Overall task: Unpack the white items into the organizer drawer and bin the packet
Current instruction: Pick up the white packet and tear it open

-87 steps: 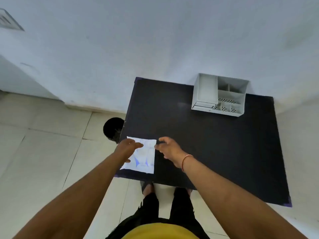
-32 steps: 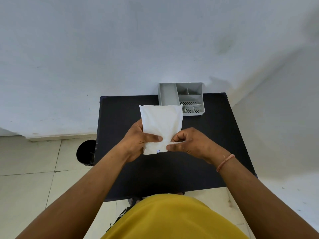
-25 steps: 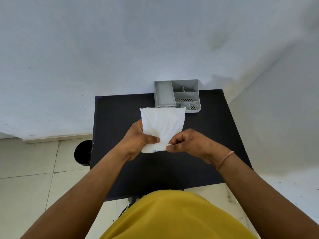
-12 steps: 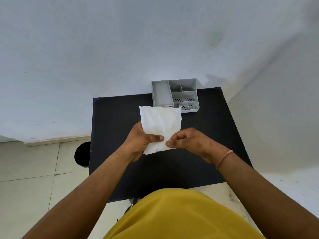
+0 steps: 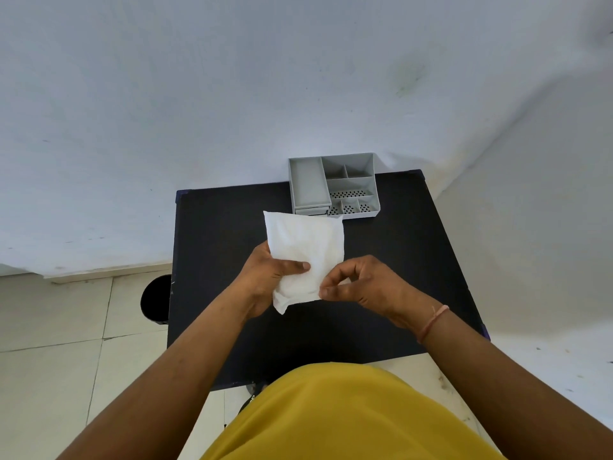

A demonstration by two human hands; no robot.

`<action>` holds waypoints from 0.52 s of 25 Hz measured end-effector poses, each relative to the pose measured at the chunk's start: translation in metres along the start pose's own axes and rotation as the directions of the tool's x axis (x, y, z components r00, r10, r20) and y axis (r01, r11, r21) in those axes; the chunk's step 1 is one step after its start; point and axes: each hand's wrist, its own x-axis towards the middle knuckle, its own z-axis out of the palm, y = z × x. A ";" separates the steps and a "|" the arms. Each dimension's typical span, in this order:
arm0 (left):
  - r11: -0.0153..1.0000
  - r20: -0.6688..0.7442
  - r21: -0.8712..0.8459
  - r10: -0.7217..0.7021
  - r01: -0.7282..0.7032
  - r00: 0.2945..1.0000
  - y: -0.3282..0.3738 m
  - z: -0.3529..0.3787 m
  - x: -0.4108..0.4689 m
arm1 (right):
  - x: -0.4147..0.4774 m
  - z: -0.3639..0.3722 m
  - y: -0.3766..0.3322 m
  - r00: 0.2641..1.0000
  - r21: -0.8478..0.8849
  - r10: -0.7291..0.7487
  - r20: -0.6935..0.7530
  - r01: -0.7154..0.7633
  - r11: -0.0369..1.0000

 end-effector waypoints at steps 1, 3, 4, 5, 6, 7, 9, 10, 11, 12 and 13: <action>0.994 -0.006 -0.072 -0.081 0.081 0.997 0.002 -0.002 0.001 | -0.001 0.001 -0.001 0.997 -0.098 -0.068 -0.038 0.064 0.993; 0.949 0.003 -0.191 -0.256 0.252 0.967 0.004 -0.009 0.000 | -0.004 0.003 -0.003 0.972 -0.306 -0.224 -0.076 0.191 0.933; 0.921 0.007 -0.229 -0.324 0.317 0.946 0.004 -0.011 -0.001 | -0.006 0.004 -0.005 0.952 -0.377 -0.295 -0.080 0.245 0.893; 0.895 0.011 -0.263 -0.370 0.359 0.929 0.004 -0.013 -0.003 | -0.007 0.006 -0.006 0.931 -0.410 -0.354 -0.087 0.291 0.865; 0.871 0.020 -0.310 -0.396 0.382 0.918 0.004 -0.015 -0.005 | -0.008 0.007 -0.006 0.912 -0.408 -0.397 -0.098 0.327 0.852; 0.840 0.043 -0.374 -0.409 0.395 0.911 0.003 -0.016 -0.007 | -0.009 0.010 -0.008 0.897 -0.382 -0.426 -0.116 0.355 0.853; 0.772 0.111 -0.478 -0.420 0.419 0.901 -0.002 -0.018 -0.012 | -0.010 0.015 -0.009 0.871 -0.290 -0.451 -0.196 0.388 0.875; 0.757 0.122 -0.499 -0.422 0.423 0.898 -0.006 -0.019 -0.014 | -0.007 0.019 -0.009 0.851 -0.246 -0.459 -0.254 0.402 0.882; 0.761 0.101 -0.496 -0.428 0.419 0.898 -0.010 -0.019 -0.017 | -0.003 0.021 -0.008 0.833 -0.214 -0.453 -0.319 0.402 0.890; 0.780 0.048 -0.480 -0.434 0.401 0.900 -0.014 -0.016 -0.023 | 0.002 0.025 -0.009 0.820 -0.189 -0.426 -0.383 0.382 0.905; 0.812 -0.030 -0.458 -0.422 0.362 0.906 -0.018 -0.012 -0.030 | 0.006 0.029 -0.010 0.812 -0.171 -0.388 -0.436 0.348 0.922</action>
